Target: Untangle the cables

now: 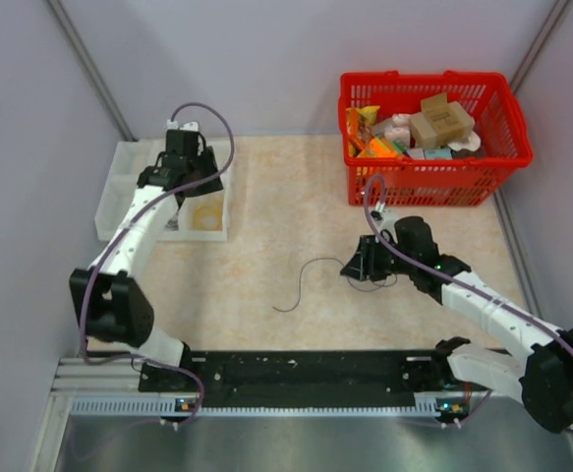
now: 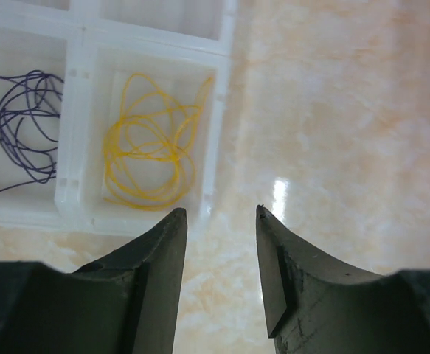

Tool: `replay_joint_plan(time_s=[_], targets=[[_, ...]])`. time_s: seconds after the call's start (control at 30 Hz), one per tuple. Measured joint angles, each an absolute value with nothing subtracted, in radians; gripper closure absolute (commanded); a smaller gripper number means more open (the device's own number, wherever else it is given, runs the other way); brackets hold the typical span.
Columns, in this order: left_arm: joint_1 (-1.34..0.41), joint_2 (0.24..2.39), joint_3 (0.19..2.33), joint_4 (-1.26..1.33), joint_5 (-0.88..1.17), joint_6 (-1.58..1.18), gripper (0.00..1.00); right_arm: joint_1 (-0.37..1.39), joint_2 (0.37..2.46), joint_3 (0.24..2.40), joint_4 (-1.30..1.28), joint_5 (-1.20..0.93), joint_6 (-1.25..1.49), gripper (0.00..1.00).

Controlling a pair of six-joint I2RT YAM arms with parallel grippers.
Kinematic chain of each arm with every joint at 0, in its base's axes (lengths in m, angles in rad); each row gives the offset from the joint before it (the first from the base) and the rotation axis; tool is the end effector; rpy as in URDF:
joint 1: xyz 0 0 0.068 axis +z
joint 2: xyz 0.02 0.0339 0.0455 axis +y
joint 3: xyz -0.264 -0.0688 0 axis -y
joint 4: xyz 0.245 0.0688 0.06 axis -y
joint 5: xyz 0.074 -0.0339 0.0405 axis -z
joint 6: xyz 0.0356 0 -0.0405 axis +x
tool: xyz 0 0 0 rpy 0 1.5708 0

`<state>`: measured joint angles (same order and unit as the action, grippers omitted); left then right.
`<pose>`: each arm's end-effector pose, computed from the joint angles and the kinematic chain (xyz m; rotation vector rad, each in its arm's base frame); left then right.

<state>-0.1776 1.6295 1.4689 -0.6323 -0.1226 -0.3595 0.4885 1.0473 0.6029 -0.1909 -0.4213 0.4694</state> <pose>0.3587 -0.0600 0.3192 -0.2733 2.3433 -0.1169 0.1881 0.1164 0.2278 -0.2717 2.3084 0.9765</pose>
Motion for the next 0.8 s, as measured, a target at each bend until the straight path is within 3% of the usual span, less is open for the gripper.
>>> replay_joint_plan(time_s=[0.1,0.2,0.27,0.47,0.6,0.7,0.8], targets=[[-0.179,1.44,1.36,-0.583,0.032,-0.339,0.48,0.489,1.058,0.603,-0.202,-0.417,0.471,0.39],[-0.231,1.29,1.23,-0.519,0.166,-0.331,0.41,0.489,1.05,0.603,-0.201,-0.416,0.484,0.38],[-0.317,1.231,1.135,-0.484,0.228,-0.33,0.3,0.482,1.031,0.595,-0.195,-0.406,0.511,0.36],[-0.634,1.2,0.92,-0.422,0.236,-0.37,0.18,0.281,0.792,0.496,-0.204,-0.331,0.628,0.36],[-0.819,1.255,0.948,-0.4,0.166,-0.375,0.18,0.124,0.664,0.483,-0.254,-0.284,0.659,0.32],[-0.902,1.383,1.035,-0.399,0.123,-0.375,0.26,0.102,0.598,0.483,-0.286,-0.271,0.656,0.3],[-0.944,1.506,1.105,-0.395,0.084,-0.38,0.28,0.102,0.614,0.493,-0.292,-0.295,0.645,0.3]])
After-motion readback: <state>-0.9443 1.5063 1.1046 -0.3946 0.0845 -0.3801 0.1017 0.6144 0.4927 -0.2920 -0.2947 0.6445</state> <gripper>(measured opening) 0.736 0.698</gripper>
